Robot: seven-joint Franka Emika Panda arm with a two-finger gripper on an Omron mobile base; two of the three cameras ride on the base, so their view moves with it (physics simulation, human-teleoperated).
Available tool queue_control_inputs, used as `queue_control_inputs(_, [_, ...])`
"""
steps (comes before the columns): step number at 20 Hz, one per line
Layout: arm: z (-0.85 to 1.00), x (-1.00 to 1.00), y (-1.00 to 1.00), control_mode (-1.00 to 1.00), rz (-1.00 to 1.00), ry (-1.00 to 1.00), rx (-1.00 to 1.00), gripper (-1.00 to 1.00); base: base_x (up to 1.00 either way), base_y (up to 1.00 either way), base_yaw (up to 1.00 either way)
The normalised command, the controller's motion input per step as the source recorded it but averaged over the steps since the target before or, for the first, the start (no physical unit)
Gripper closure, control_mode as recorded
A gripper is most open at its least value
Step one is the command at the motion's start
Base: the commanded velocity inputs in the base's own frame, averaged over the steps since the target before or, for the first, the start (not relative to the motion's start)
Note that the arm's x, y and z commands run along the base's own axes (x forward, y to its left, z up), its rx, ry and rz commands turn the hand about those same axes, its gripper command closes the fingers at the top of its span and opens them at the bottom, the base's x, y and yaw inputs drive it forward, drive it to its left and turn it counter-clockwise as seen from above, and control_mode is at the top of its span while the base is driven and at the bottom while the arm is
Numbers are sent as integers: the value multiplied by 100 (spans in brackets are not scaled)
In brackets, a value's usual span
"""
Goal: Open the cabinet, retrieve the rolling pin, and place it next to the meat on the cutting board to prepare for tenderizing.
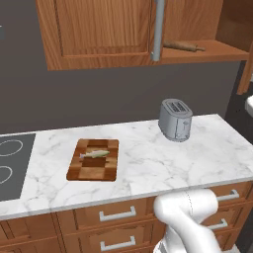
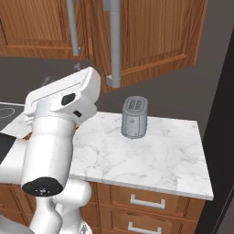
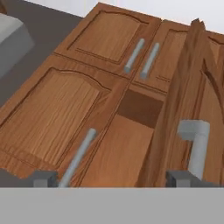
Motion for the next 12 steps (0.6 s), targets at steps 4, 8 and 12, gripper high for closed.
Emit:
queue_control_inputs(4, [-29,2,100,-100,-17,-2,-34,-100,0,0,0])
queue_control_inputs(8, [-32,48,73,-100,-26,10,-30,-100,0,0,0])
queue_control_inputs(12, [-33,77,44,-100,-25,20,-24,-100,0,0,0])
